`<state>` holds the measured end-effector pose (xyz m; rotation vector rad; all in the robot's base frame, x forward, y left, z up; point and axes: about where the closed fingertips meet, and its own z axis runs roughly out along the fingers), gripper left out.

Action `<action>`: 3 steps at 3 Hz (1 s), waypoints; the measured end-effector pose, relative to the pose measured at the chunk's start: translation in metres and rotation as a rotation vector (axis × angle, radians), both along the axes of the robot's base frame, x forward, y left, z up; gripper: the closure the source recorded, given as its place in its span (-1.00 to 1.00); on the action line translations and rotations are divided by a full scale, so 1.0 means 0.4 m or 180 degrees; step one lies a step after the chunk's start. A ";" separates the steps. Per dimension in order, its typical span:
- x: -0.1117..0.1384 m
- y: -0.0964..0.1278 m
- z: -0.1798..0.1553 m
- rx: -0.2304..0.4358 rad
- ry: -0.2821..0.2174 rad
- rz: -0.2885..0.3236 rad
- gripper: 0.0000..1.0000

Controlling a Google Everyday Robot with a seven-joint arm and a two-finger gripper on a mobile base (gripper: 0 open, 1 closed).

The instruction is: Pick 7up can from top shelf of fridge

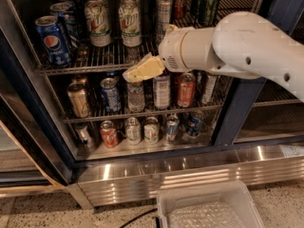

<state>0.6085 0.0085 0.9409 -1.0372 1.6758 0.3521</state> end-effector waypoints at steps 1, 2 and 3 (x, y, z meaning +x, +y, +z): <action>0.035 0.008 -0.001 0.0044 -0.0037 -0.0122 -1.00; 0.070 0.006 0.006 0.0070 -0.0113 -0.0254 -1.00; 0.083 0.003 0.005 0.0077 -0.0140 -0.0321 -1.00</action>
Offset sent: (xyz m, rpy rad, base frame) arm 0.0434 -0.0029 0.0017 0.0331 -0.0503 -0.1197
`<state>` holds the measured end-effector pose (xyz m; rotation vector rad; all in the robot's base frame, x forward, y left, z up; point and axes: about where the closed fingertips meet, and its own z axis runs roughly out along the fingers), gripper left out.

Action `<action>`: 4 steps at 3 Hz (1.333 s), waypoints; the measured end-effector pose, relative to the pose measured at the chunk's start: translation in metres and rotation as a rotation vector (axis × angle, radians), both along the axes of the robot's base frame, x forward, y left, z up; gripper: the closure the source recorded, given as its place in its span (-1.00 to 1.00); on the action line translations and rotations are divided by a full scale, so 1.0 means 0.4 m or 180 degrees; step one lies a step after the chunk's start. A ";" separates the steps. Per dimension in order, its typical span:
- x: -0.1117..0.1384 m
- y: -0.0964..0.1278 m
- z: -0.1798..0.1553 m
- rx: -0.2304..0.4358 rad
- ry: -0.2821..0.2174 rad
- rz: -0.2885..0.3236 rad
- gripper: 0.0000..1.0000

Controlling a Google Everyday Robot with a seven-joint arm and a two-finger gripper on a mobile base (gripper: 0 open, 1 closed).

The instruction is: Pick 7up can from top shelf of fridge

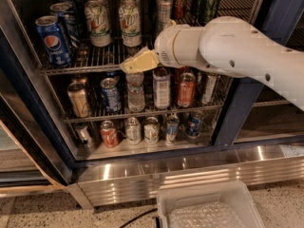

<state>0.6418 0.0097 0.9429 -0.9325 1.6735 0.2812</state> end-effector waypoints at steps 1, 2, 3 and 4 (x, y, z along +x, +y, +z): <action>0.015 0.031 -0.004 0.0088 -0.0019 0.0028 -0.76; 0.033 0.045 -0.003 0.0108 -0.0064 0.0023 -0.74; 0.059 0.055 -0.001 0.0135 -0.0120 -0.0037 -0.76; 0.080 0.071 0.003 0.0169 -0.0157 -0.0071 -0.90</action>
Offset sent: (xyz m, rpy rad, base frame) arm 0.0118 0.0179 -0.0060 0.0468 -0.0046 0.0173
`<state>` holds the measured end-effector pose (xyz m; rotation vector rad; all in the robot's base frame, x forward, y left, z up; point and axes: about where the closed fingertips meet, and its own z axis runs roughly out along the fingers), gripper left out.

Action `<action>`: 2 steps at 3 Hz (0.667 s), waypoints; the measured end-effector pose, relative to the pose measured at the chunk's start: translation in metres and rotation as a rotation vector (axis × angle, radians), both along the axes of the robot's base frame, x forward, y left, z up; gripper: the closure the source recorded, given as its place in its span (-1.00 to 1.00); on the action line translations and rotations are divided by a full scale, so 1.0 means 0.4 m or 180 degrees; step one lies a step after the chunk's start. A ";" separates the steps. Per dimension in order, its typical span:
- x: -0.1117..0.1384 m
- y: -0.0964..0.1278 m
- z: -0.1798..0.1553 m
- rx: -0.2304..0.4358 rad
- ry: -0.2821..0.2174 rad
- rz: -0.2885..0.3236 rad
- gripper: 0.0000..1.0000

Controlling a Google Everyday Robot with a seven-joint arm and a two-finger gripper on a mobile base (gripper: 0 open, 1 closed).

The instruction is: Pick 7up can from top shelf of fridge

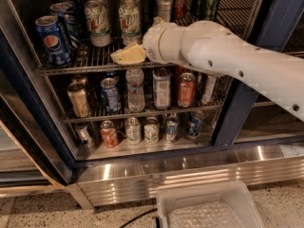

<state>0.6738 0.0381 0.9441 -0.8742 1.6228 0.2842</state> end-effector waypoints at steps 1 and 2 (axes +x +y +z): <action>0.016 0.010 0.007 0.0017 -0.0031 0.0006 -0.90; 0.043 0.022 0.017 0.0034 -0.0095 0.0002 -0.88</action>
Offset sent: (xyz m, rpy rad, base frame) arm 0.0336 0.0109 0.0089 0.0176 -0.0505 -0.0071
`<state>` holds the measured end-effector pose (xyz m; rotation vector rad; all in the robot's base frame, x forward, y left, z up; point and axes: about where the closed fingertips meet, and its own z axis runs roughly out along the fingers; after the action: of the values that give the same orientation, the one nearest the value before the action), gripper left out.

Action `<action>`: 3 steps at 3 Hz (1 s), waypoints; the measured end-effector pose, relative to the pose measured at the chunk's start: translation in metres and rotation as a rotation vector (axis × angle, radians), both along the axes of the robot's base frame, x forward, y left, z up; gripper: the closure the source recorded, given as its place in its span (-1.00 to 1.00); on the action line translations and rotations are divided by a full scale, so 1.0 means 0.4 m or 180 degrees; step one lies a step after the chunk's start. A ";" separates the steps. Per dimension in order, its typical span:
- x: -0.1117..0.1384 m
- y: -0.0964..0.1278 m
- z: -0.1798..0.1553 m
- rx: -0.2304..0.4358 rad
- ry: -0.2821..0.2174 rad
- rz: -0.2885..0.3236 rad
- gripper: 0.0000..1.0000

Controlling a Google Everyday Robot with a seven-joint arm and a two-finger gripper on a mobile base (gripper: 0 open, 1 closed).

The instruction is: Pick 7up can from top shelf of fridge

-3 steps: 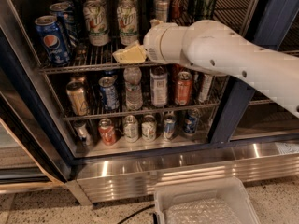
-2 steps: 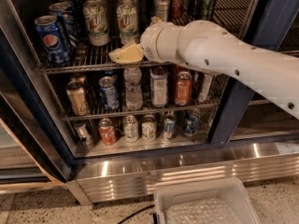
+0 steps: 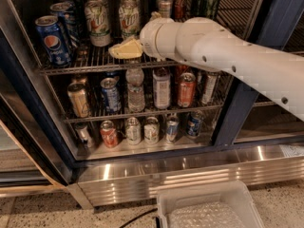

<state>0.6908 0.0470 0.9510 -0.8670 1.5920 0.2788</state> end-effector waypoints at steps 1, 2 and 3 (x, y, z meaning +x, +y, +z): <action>0.033 0.018 0.004 0.0021 -0.0054 -0.0015 -0.80; 0.040 0.023 0.003 0.0019 -0.0064 -0.0018 -0.76; 0.052 0.026 0.000 0.0014 -0.0078 -0.0039 -0.72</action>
Offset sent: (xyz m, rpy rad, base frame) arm 0.0215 0.0063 -0.0018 0.0085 -0.0174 -0.0153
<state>0.7116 0.0574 0.9512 -0.8541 1.5730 0.2622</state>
